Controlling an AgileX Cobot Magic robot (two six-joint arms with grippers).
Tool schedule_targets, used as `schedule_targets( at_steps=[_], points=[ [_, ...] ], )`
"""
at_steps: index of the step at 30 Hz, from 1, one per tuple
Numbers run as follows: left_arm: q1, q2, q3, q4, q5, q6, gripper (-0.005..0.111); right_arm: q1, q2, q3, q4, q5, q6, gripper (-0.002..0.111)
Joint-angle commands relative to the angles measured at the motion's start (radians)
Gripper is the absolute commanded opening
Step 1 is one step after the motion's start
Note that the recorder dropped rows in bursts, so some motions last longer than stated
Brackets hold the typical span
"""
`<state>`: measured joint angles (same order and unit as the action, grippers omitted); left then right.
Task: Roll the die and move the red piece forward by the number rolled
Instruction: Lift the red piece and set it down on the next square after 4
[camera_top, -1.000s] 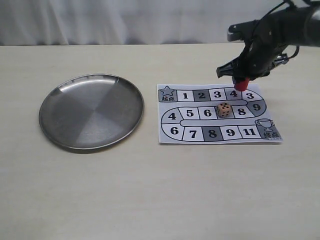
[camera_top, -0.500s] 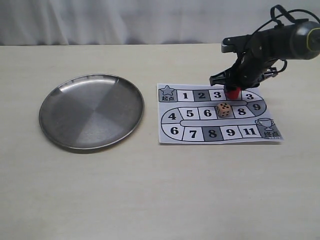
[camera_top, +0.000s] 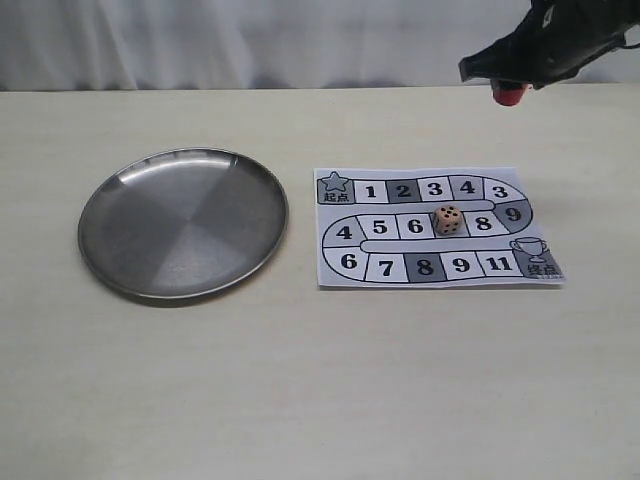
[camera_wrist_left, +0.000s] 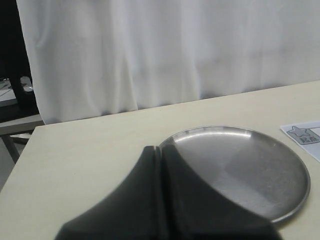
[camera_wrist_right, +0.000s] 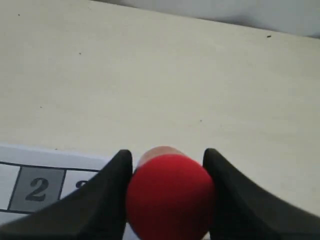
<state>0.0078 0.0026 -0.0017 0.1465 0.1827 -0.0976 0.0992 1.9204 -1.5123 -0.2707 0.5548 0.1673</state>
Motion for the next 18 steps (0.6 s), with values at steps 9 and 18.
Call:
schedule_targets(
  at_steps=[9, 18],
  points=[
    [-0.008, -0.003, 0.002, -0.002, -0.009, -0.001, 0.000, -0.053, 0.215, 0.053, 0.020, 0.022, 0.004, 0.005],
    [-0.008, -0.003, 0.002, -0.002, -0.009, -0.001, 0.000, -0.053, 0.302, 0.053, 0.029, 0.023, 0.004, 0.005]
  ],
)
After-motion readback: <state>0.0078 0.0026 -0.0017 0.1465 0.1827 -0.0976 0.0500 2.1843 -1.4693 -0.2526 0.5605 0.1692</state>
